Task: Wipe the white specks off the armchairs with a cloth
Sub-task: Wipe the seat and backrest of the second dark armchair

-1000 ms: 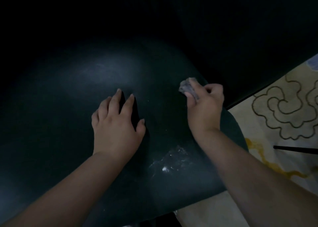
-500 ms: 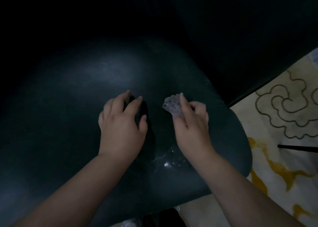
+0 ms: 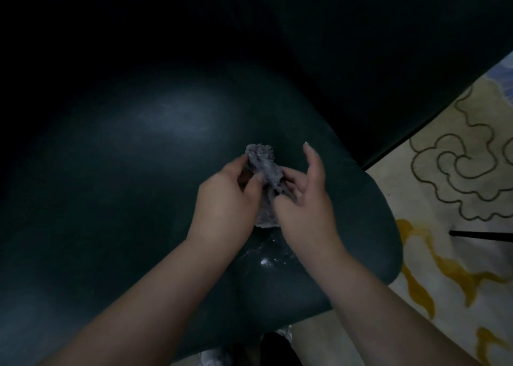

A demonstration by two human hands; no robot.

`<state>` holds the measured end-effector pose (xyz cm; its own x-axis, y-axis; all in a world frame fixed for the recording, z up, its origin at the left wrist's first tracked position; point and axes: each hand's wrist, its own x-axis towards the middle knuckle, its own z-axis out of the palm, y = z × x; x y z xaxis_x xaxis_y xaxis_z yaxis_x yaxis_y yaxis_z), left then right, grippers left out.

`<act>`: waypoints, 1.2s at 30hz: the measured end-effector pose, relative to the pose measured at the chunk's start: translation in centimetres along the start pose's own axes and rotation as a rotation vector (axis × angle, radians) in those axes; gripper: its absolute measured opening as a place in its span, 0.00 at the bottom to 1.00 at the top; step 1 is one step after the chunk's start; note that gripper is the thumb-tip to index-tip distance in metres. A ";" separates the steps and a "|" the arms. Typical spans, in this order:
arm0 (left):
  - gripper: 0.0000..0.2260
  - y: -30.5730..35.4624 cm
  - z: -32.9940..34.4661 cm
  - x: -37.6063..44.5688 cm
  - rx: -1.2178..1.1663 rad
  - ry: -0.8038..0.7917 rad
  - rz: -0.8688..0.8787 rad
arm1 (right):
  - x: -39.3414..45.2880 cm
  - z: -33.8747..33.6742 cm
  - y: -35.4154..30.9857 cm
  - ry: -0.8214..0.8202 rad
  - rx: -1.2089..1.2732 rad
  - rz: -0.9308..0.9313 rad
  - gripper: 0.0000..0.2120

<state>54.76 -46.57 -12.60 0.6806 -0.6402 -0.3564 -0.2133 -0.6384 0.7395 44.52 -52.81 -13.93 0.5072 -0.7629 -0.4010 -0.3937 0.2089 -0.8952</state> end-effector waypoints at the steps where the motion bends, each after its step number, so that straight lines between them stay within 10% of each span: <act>1: 0.21 0.1 0.0 0.2 -0.003 0.004 -0.002 | 0.0 0.0 -0.1 -0.030 0.061 0.015 0.39; 9: 0.25 -0.2 -0.4 1.9 -0.116 0.125 -0.063 | 0.6 -1.1 -0.8 -0.160 0.270 0.049 0.39; 19: 0.26 -1.2 -0.4 5.1 0.353 0.136 0.144 | 0.7 -5.9 2.3 0.153 -0.566 -0.110 0.28; 30: 0.17 -1.5 1.9 5.7 0.316 -0.019 0.610 | 0.8 -7.6 4.3 0.088 -0.697 -0.074 0.25; 36: 0.16 2.6 4.2 9.8 0.132 0.059 0.400 | 0.8 -8.0 4.8 0.073 -0.709 -0.109 0.27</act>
<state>57.91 -56.25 -16.59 0.5642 -0.8254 -0.0196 -0.5539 -0.3961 0.7323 36.89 -57.29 -16.97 0.5293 -0.8008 -0.2803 -0.7593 -0.2997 -0.5776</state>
